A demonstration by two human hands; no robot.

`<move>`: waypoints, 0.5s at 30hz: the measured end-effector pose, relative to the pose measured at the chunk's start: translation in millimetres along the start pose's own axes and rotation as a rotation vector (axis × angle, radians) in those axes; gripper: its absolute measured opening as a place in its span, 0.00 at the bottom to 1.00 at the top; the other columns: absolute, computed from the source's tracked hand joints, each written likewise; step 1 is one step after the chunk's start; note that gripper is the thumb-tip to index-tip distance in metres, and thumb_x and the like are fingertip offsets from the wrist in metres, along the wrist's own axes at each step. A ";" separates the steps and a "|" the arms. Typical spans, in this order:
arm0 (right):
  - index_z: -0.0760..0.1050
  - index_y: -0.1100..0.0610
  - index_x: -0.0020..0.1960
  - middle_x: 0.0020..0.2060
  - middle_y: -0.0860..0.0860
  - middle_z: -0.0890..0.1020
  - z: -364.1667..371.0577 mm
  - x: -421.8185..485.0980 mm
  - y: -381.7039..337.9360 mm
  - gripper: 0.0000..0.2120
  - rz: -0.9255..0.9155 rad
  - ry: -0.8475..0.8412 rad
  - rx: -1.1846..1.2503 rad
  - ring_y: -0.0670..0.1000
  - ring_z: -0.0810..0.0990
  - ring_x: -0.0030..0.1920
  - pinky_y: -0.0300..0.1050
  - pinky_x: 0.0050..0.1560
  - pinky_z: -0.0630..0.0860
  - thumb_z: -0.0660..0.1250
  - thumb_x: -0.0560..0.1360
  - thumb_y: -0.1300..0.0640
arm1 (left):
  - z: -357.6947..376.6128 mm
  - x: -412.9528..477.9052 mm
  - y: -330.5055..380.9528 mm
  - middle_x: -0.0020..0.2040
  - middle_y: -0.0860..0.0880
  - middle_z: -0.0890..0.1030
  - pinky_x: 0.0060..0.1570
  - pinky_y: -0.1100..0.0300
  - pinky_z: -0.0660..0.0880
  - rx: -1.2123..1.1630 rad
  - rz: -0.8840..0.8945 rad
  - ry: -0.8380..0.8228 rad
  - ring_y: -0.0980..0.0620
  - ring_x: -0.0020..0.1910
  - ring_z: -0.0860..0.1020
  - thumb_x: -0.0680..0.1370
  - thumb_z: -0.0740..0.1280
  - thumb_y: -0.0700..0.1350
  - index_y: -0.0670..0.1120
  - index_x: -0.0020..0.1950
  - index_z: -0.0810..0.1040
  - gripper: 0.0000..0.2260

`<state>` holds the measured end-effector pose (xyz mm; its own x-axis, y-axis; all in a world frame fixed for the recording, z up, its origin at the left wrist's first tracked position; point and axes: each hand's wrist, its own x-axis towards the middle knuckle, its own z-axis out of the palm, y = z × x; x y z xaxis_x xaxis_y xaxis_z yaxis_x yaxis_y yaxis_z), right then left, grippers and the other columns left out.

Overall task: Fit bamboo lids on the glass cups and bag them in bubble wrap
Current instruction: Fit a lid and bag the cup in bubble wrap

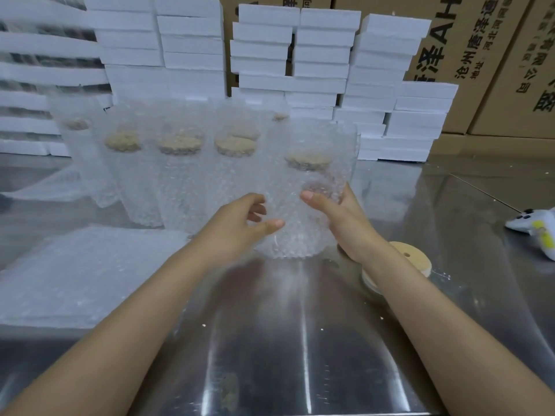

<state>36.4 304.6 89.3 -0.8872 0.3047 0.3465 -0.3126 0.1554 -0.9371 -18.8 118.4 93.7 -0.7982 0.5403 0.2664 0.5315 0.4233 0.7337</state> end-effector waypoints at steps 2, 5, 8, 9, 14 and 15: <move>0.70 0.51 0.65 0.60 0.48 0.80 0.1 0.9 -1.4 0.33 -0.026 -0.024 0.019 0.48 0.78 0.62 0.53 0.66 0.72 0.75 0.64 0.42 | 8.1 -0.6 0.5 0.54 0.49 0.80 0.47 0.71 0.71 -0.024 0.051 0.065 0.53 0.51 0.78 0.75 0.71 0.49 0.42 0.59 0.77 0.15; 0.69 0.38 0.62 0.60 0.39 0.79 -2.8 1.7 -8.8 0.31 -0.054 -0.007 0.058 0.41 0.76 0.63 0.42 0.63 0.72 0.75 0.62 0.38 | 10.2 -0.4 1.1 0.46 0.44 0.82 0.49 0.62 0.72 -0.072 0.078 0.148 0.48 0.45 0.79 0.77 0.69 0.42 0.38 0.47 0.79 0.07; 0.69 0.40 0.64 0.62 0.44 0.79 -10.1 3.9 -12.2 0.31 -0.077 -0.041 0.081 0.47 0.76 0.65 0.49 0.66 0.71 0.77 0.64 0.44 | 8.5 -0.7 3.2 0.41 0.48 0.80 0.40 0.70 0.68 -0.096 0.080 0.214 0.53 0.40 0.76 0.78 0.69 0.42 0.42 0.42 0.78 0.06; 0.71 0.43 0.63 0.60 0.45 0.81 -11.8 4.4 -12.2 0.29 -0.068 -0.044 0.074 0.48 0.78 0.63 0.51 0.66 0.72 0.77 0.64 0.46 | 8.5 -0.8 3.9 0.41 0.49 0.80 0.39 0.72 0.67 -0.087 0.083 0.230 0.54 0.40 0.76 0.78 0.69 0.42 0.43 0.42 0.78 0.05; 0.70 0.48 0.67 0.61 0.46 0.79 -17.9 5.2 -17.5 0.29 0.025 0.058 0.068 0.47 0.78 0.61 0.57 0.66 0.70 0.69 0.68 0.41 | 8.7 2.0 -4.2 0.45 0.45 0.81 0.44 0.58 0.70 0.038 0.004 0.178 0.48 0.45 0.77 0.81 0.62 0.42 0.42 0.46 0.76 0.07; 0.66 0.47 0.70 0.64 0.47 0.76 -19.2 4.9 -17.8 0.33 0.029 0.035 0.036 0.47 0.77 0.63 0.56 0.67 0.70 0.69 0.68 0.41 | 8.4 2.8 -7.5 0.46 0.46 0.80 0.42 0.58 0.69 0.088 -0.036 0.122 0.48 0.46 0.77 0.81 0.60 0.42 0.43 0.46 0.75 0.06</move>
<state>44.2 321.4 108.6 -0.8836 0.3416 0.3202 -0.2996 0.1129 -0.9474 -22.6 122.8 83.6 -0.8427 0.4338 0.3190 0.5207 0.5055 0.6881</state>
